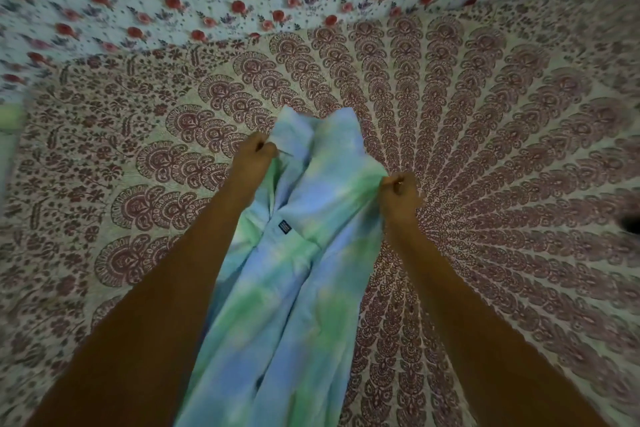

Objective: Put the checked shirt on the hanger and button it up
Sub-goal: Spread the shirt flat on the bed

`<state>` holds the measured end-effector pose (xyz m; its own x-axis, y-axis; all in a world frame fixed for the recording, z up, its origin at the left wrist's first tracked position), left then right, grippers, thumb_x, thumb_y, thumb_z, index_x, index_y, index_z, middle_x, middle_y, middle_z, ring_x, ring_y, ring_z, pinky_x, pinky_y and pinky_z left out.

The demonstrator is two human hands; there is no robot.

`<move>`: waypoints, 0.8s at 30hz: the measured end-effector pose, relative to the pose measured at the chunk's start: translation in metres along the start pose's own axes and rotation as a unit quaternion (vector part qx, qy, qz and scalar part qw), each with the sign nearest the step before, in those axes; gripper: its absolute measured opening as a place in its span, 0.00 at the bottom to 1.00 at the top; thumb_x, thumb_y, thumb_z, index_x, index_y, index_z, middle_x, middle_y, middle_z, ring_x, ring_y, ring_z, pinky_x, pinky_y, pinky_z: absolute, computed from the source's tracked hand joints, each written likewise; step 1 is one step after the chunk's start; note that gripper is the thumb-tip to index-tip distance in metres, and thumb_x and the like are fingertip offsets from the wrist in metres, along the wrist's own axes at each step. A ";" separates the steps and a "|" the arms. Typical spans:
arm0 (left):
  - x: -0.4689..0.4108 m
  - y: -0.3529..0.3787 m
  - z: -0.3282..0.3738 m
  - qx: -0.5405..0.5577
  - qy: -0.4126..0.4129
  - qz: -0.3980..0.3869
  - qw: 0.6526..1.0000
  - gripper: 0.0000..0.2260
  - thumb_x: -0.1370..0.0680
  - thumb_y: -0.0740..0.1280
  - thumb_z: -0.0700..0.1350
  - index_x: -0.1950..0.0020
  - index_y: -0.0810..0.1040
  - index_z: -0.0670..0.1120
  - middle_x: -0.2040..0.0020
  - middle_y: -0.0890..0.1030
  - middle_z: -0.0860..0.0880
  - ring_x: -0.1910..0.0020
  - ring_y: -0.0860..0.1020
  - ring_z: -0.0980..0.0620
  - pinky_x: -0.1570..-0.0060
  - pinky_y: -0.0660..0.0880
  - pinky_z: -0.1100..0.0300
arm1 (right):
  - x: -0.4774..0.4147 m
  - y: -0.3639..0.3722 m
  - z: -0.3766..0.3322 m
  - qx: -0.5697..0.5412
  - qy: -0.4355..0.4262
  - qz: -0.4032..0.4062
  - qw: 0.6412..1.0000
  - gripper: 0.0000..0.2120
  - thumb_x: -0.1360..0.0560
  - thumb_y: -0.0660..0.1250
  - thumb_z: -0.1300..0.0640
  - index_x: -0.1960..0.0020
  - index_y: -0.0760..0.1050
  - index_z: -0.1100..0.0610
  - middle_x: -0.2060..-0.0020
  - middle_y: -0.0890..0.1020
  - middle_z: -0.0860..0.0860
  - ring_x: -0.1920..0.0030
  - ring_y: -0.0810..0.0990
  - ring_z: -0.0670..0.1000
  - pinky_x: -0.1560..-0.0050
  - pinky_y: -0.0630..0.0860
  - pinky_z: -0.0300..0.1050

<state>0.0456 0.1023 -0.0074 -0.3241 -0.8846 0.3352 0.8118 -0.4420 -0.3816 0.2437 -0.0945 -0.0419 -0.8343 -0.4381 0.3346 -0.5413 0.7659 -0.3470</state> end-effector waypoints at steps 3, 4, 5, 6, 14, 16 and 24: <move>0.034 -0.023 0.029 0.079 -0.032 0.005 0.996 0.09 0.27 0.59 0.35 0.64 0.67 0.48 0.66 0.68 0.50 0.67 0.66 0.53 0.66 0.62 0.59 | 0.022 -0.029 -0.038 -0.060 -0.026 0.016 0.998 0.05 0.23 0.53 0.66 0.52 0.63 0.58 0.65 0.67 0.47 0.63 0.67 0.47 0.65 0.64 0.38; 0.048 -0.029 0.038 0.104 -0.044 -0.008 0.994 0.08 0.27 0.61 0.37 0.64 0.69 0.48 0.65 0.70 0.49 0.66 0.68 0.51 0.63 0.65 0.58 | 0.031 -0.038 -0.051 -0.074 -0.031 0.014 0.997 0.02 0.22 0.54 0.63 0.51 0.64 0.57 0.64 0.68 0.47 0.61 0.68 0.49 0.65 0.64 0.40; 0.061 -0.032 0.047 0.116 -0.054 -0.029 0.991 0.04 0.28 0.63 0.41 0.62 0.72 0.48 0.63 0.72 0.47 0.63 0.70 0.49 0.60 0.67 0.56 | 0.040 -0.046 -0.066 -0.078 -0.040 0.012 0.996 0.03 0.22 0.57 0.58 0.51 0.66 0.57 0.64 0.69 0.47 0.60 0.69 0.50 0.65 0.65 0.40; 0.072 -0.037 0.055 0.102 -0.062 -0.044 0.992 0.03 0.29 0.65 0.46 0.59 0.75 0.47 0.61 0.74 0.45 0.60 0.72 0.48 0.58 0.68 0.55 | 0.046 -0.055 -0.080 -0.067 -0.057 0.009 0.996 0.07 0.22 0.60 0.54 0.51 0.69 0.58 0.64 0.71 0.47 0.61 0.70 0.49 0.64 0.67 0.40; 0.197 -0.103 0.174 0.016 0.130 0.021 0.991 0.09 0.22 0.63 0.44 0.63 0.73 0.46 0.69 0.69 0.51 0.71 0.66 0.55 0.71 0.62 0.61 | 0.144 -0.172 -0.189 -0.032 -0.193 0.051 0.979 0.08 0.21 0.57 0.59 0.55 0.71 0.62 0.66 0.70 0.54 0.62 0.68 0.51 0.64 0.65 0.42; 0.229 -0.105 0.204 -0.029 0.195 0.020 0.980 0.12 0.21 0.62 0.44 0.65 0.70 0.51 0.69 0.72 0.54 0.73 0.68 0.60 0.71 0.63 0.64 | 0.163 -0.196 -0.200 -0.026 -0.178 0.074 0.981 0.09 0.20 0.53 0.60 0.56 0.68 0.61 0.69 0.67 0.51 0.64 0.66 0.52 0.64 0.64 0.44; 0.369 -0.113 0.307 -0.057 0.334 0.077 0.938 0.05 0.21 0.61 0.45 0.54 0.71 0.45 0.70 0.71 0.50 0.72 0.68 0.52 0.71 0.64 0.61 | 0.263 -0.282 -0.266 0.045 -0.192 0.014 0.980 0.12 0.22 0.55 0.55 0.60 0.68 0.62 0.68 0.68 0.53 0.68 0.66 0.50 0.63 0.64 0.44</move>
<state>-0.0168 -0.1282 0.4242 -0.4698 -0.8185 -0.3306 0.8294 -0.2811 -0.4828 0.2043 -0.3001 0.3770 -0.8167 -0.5765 -0.0251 -0.5110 0.7427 -0.4327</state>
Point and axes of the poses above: each hand's wrist, its own x-axis away from the middle knuckle, its own y-axis out of the palm, z = x × y, the point moved 9 cm from there along -x, towards the middle knuckle
